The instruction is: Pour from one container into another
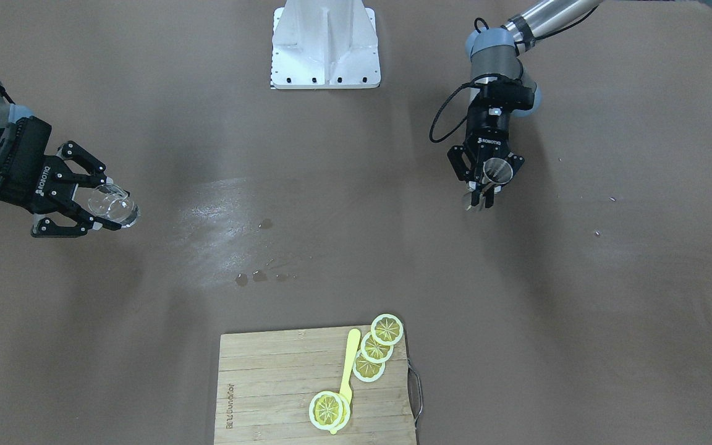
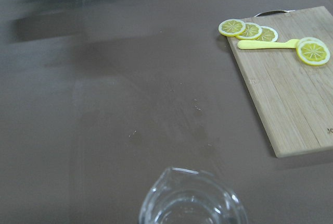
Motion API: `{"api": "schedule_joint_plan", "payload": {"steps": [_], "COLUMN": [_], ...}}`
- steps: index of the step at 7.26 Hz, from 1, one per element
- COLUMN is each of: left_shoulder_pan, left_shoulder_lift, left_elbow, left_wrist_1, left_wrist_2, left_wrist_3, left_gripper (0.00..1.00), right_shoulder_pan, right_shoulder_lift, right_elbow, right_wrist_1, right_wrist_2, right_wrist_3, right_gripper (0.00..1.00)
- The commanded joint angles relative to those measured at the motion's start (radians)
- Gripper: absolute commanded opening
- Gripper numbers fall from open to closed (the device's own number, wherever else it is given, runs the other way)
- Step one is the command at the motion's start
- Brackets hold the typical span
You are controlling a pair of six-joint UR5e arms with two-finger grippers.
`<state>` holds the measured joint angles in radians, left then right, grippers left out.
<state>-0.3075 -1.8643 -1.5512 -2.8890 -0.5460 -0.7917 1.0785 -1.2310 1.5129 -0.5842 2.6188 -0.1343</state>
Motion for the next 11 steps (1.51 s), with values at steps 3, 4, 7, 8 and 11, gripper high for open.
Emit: {"api": "schedule_joint_plan", "payload": {"steps": [3, 4, 7, 8, 11], "left_shoulder_pan": [-0.142, -0.16, -0.162, -0.139, -0.098], "left_shoulder_lift": [-0.345, -0.402, -0.495, -0.519, -0.536], "left_elbow": [0.232, 0.291, 0.298, 0.301, 0.3], "left_wrist_1": [0.27, 0.272, 0.278, 0.29, 0.365], "left_wrist_2": [-0.155, -0.182, -0.281, -0.272, -0.24], "left_wrist_3": [0.017, 0.019, 0.229, 0.227, 0.145], "left_gripper": [0.0, 0.0, 0.0, 0.0, 0.0], "right_shoulder_pan": [-0.047, -0.058, -0.083, -0.091, -0.078], "right_shoulder_lift": [0.039, 0.056, 0.097, 0.088, 0.109], "right_elbow": [0.015, 0.015, 0.016, 0.018, 0.042], "right_wrist_1": [-0.002, -0.002, -0.054, -0.054, -0.154], "right_wrist_2": [-0.035, -0.057, -0.06, -0.057, -0.045], "right_wrist_3": [0.031, 0.033, 0.044, 0.044, 0.039], "right_gripper": [0.0, 0.0, 0.0, 0.0, 0.0]}}
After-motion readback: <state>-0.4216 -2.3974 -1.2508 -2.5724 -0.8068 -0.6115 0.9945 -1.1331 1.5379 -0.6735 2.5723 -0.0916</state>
